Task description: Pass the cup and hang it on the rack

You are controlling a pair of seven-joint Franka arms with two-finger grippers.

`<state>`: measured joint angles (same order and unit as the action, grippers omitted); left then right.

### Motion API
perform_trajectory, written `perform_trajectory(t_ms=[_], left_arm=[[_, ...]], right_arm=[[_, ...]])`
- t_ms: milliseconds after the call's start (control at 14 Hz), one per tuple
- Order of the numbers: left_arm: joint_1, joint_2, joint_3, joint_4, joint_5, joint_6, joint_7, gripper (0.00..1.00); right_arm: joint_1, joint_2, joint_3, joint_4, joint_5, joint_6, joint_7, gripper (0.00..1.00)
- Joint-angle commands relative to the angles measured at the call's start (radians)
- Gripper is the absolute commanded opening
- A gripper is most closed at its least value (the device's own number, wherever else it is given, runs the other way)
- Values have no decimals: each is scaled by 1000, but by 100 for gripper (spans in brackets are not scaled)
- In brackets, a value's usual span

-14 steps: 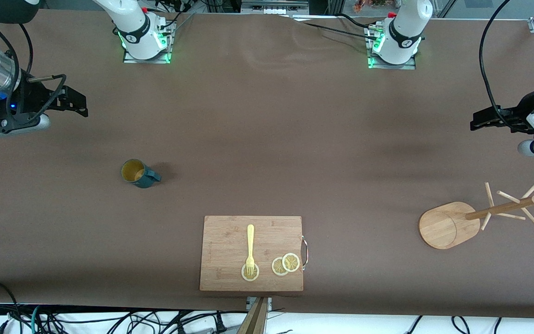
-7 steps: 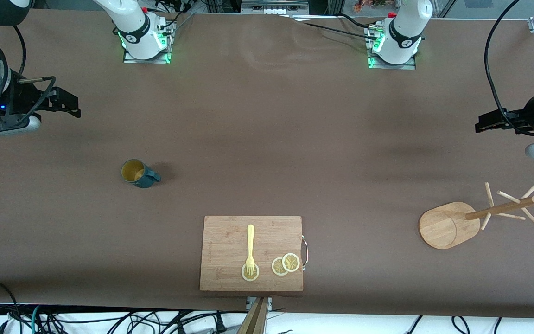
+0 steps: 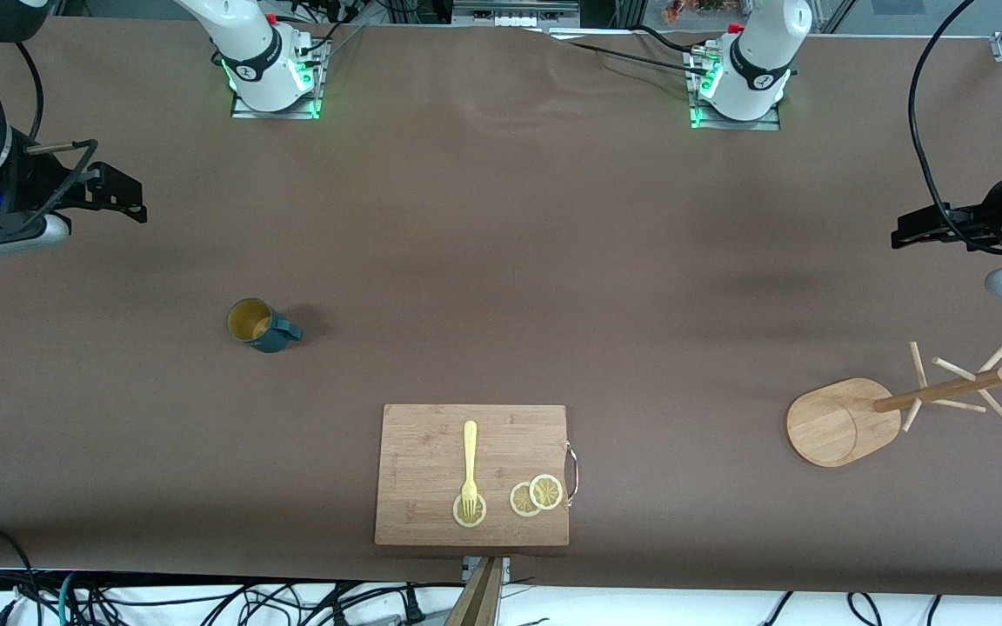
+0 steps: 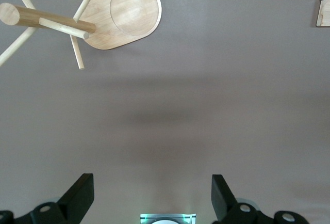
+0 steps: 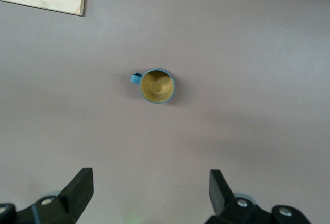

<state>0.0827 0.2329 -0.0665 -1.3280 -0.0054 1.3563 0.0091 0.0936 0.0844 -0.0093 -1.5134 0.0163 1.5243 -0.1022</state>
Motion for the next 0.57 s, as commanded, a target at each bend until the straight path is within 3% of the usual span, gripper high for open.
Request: perform_trajectory(t_ms=[0,500], left_arm=[[2,16,-6,35,2,-6,14,100],[2,25,-7,49,2,-6,15,100]], right_arm=[[0,9,8,22,-1,-33,-13,99],[6,17,6,13,-2,-41,-18,99]])
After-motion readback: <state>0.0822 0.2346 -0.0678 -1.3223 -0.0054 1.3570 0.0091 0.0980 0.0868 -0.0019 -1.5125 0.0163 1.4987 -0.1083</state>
